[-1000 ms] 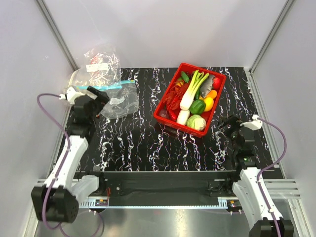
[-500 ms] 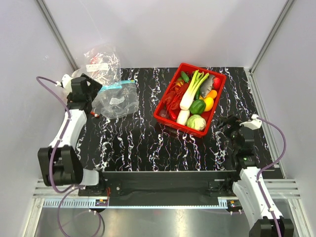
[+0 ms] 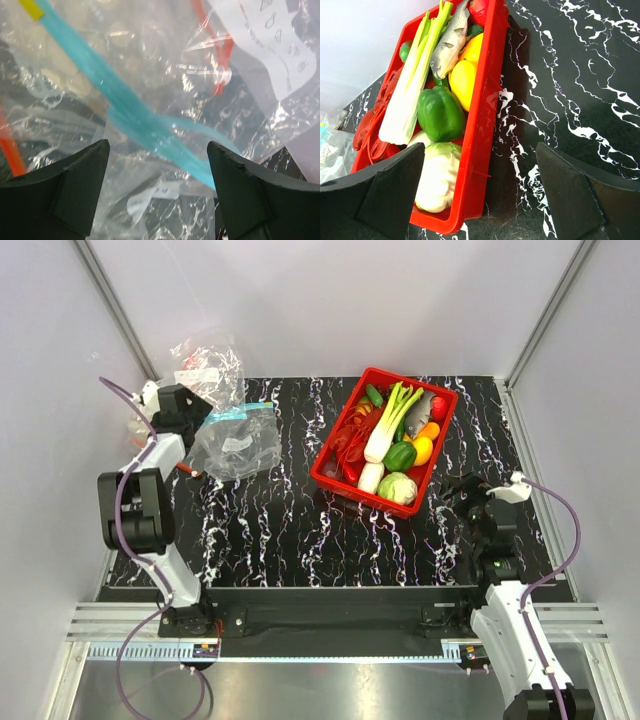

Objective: Place the food in the zip-top bag and seal the zipper
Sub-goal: Pick up the zipper food storage bag at the corner of the board.

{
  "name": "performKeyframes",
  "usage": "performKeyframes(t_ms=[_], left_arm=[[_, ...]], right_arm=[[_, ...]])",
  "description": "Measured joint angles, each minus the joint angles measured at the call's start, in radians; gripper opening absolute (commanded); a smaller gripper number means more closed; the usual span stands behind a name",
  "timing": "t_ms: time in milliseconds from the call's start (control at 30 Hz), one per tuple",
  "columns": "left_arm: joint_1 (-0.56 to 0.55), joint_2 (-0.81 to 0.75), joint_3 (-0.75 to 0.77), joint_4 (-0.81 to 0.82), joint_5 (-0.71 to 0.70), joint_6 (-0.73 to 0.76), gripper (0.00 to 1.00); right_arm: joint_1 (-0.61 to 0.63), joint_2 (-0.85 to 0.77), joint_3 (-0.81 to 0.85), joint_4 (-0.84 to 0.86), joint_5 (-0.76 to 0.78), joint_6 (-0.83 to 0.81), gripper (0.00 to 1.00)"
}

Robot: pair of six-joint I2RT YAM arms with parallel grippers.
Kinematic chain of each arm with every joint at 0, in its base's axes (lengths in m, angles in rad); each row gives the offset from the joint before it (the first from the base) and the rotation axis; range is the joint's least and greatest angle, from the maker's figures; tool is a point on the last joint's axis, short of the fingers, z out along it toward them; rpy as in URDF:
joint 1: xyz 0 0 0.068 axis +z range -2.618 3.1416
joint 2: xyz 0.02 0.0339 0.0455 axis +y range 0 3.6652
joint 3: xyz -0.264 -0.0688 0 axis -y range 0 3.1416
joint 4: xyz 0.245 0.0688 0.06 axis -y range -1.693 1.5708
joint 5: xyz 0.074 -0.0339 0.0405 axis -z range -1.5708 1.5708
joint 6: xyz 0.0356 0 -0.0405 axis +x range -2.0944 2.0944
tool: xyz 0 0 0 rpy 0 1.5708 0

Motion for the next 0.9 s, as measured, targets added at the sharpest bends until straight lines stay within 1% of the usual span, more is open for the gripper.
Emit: performKeyframes(t_ms=[33,133,167,200,267,300,467,533,600,733,833,900], left_arm=[[0.002,0.021,0.018,0.010,-0.001,0.005,0.77],[0.012,0.085,0.083,0.045,-0.002,0.021,0.56],[0.015,0.103,0.102,0.056,-0.002,0.028,0.38],[0.019,0.124,0.128,0.063,-0.002,0.033,0.27],[0.029,0.167,0.181,0.072,0.008,0.051,0.10],[0.034,0.182,0.198,0.076,0.016,0.059,0.00],[0.050,0.186,0.202,0.086,0.043,0.060,0.00],[0.053,0.158,0.174,0.093,0.054,0.038,0.00],[0.053,0.103,0.124,0.093,0.066,-0.005,0.00],[0.043,-0.071,-0.010,0.095,0.090,-0.106,0.00],[0.019,-0.269,-0.151,0.092,0.099,-0.195,0.00],[-0.007,-0.407,-0.241,0.083,0.100,-0.246,0.00]], right_arm=[[0.000,-0.004,0.000,0.000,0.000,0.000,1.00],[0.000,-0.018,0.000,0.000,0.000,-0.003,1.00],[0.000,-0.022,0.000,0.000,0.000,-0.003,1.00],[0.000,-0.024,0.000,0.000,0.000,-0.003,1.00],[0.000,-0.028,0.000,0.000,0.000,-0.004,1.00],[0.000,-0.028,0.000,0.000,0.000,-0.005,1.00],[0.000,-0.027,0.000,0.000,-0.007,-0.007,1.00],[0.000,-0.027,0.000,0.000,-0.011,-0.008,1.00],[0.000,-0.025,0.000,0.005,-0.029,-0.013,0.96],[0.000,-0.007,0.000,0.037,-0.104,-0.031,0.94],[0.000,0.042,0.000,0.081,-0.190,-0.045,0.92],[0.000,0.081,0.000,0.114,-0.251,-0.051,0.89]])
